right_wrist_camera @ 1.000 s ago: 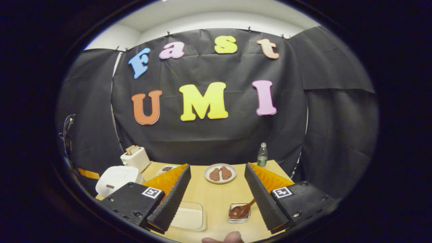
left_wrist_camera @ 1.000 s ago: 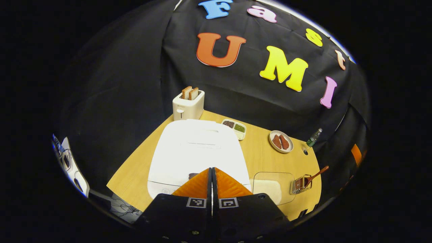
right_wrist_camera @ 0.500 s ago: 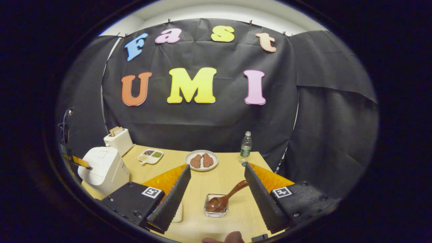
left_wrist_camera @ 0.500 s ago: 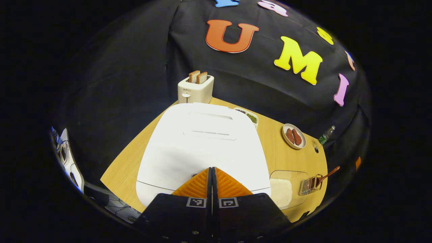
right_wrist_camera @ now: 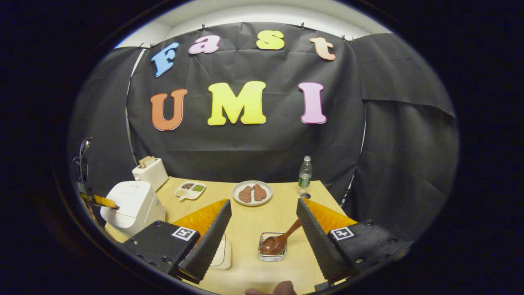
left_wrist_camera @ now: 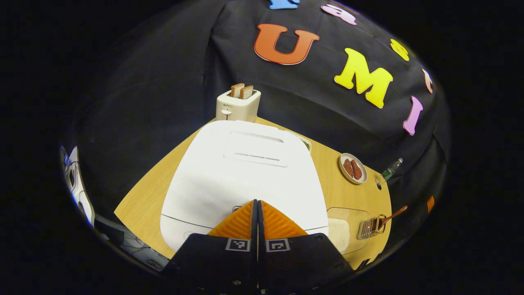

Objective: Close the left gripper, press the button to open the rice cooker; take a wooden spoon from the chopstick holder with the right hand, scoop a spoonful of rice and pour it into the rice cooker, then put the wooden spoon back into the chopstick holder.

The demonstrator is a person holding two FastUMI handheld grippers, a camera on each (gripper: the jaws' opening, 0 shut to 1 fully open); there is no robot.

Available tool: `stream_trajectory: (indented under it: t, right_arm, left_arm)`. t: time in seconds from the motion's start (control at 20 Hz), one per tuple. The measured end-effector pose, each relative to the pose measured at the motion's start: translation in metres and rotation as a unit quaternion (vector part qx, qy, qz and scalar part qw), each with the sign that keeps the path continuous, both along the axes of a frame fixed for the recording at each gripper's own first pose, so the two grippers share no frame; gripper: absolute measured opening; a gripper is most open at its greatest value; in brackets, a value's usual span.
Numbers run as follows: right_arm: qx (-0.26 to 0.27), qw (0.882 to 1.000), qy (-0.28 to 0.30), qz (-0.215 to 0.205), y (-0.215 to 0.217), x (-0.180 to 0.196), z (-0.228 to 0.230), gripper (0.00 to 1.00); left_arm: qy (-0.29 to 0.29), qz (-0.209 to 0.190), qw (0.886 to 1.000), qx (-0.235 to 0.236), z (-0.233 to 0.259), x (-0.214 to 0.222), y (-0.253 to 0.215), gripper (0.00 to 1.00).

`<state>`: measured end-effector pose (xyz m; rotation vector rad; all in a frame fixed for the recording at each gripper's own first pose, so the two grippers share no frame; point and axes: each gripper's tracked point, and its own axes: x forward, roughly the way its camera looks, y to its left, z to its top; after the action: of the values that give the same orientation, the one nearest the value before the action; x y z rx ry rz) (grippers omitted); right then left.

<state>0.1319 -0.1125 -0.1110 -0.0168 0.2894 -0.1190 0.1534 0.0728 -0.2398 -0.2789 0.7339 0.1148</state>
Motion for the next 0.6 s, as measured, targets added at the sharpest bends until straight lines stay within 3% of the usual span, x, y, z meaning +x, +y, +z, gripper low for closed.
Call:
stream_trajectory:
  t: [0.2,0.4,0.6]
  right_arm:
    - [-0.007,1.0,-0.021,0.002,-0.005,-0.002,0.022,1.0]
    - [-0.006,0.999,-0.047,0.0,-0.013,-0.005,0.04,1.0]
    - [-0.01,0.998,-0.054,-0.003,-0.025,-0.007,0.051,1.0]
  left_arm:
    - [-0.095,0.003,0.995,0.014,0.07,0.023,0.002,0.0]
    - [-0.182,0.004,0.981,0.068,0.129,0.052,0.014,0.0]
    - [-0.243,0.006,0.966,0.087,0.17,0.077,0.009,0.0]
